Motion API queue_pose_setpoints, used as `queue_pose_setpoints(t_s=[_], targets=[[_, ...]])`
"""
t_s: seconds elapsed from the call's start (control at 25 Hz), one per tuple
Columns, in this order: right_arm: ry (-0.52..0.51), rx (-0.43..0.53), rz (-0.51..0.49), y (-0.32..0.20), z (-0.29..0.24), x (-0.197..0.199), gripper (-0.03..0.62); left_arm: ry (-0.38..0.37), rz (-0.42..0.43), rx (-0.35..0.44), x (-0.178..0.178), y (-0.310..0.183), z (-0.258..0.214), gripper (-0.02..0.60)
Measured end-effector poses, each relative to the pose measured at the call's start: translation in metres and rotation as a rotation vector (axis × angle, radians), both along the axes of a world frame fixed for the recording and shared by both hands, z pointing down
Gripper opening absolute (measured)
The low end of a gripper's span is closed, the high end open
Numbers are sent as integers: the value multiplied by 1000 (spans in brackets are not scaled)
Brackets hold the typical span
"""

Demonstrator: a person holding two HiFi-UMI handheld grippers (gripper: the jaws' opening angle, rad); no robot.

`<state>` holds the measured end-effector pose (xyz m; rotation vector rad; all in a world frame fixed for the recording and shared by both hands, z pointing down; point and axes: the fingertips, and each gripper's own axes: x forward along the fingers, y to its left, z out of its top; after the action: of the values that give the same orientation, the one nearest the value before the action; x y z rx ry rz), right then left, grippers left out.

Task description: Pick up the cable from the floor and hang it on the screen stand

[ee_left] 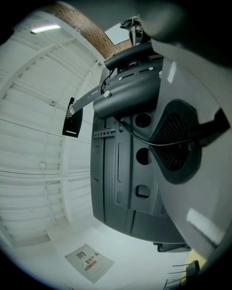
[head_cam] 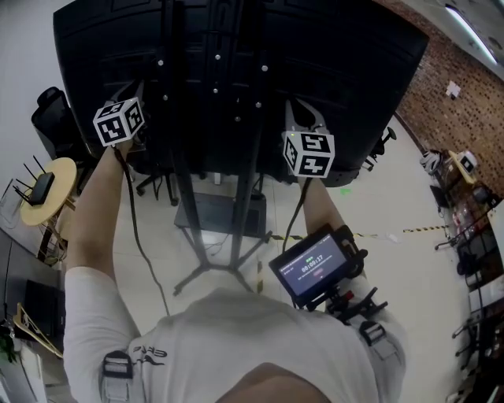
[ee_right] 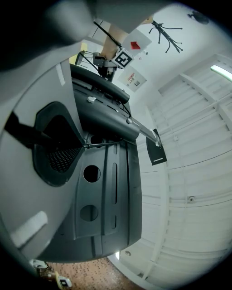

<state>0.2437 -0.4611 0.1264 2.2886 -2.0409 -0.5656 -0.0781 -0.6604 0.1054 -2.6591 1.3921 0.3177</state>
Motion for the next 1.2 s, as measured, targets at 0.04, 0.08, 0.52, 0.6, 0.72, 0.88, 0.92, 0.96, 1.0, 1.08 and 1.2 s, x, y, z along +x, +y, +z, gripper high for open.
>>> queue_pose_setpoints(t_s=[0.04, 0.08, 0.52, 0.6, 0.72, 0.88, 0.92, 0.96, 1.0, 1.08, 1.2], targets=[[1, 1, -4, -1, -1, -1, 26, -3, 0, 2, -1, 1, 0, 18], [2, 2, -7, -1, -2, -2, 26, -7, 1, 4, -1, 2, -1, 18], [-11, 14, -42, 14, -8, 1, 26, -9, 8, 18, 13, 28, -6, 17], [-15, 17, -52, 19, -10, 8, 28, -11, 4, 20, 21, 37, -9, 17], [-17, 15, -66, 12, -3, -3, 28, -9, -1, 14, 12, 33, 0, 17], [-26, 15, -91, 7, 1, -12, 28, -7, -14, 14, 8, 35, 4, 17], [-28, 15, -98, 10, 1, -9, 28, -7, -19, 14, 11, 39, 3, 17], [-29, 15, -104, 13, 1, -5, 28, -8, -25, 15, 16, 44, 2, 17], [-28, 16, -109, 17, 0, 0, 28, -8, -29, 17, 21, 49, 1, 17], [-22, 20, -116, 19, 0, 1, 29, -3, -39, 21, 21, 54, 1, 18], [-4, 28, -123, 17, 0, -9, 33, 7, -58, 23, 7, 56, 6, 18]])
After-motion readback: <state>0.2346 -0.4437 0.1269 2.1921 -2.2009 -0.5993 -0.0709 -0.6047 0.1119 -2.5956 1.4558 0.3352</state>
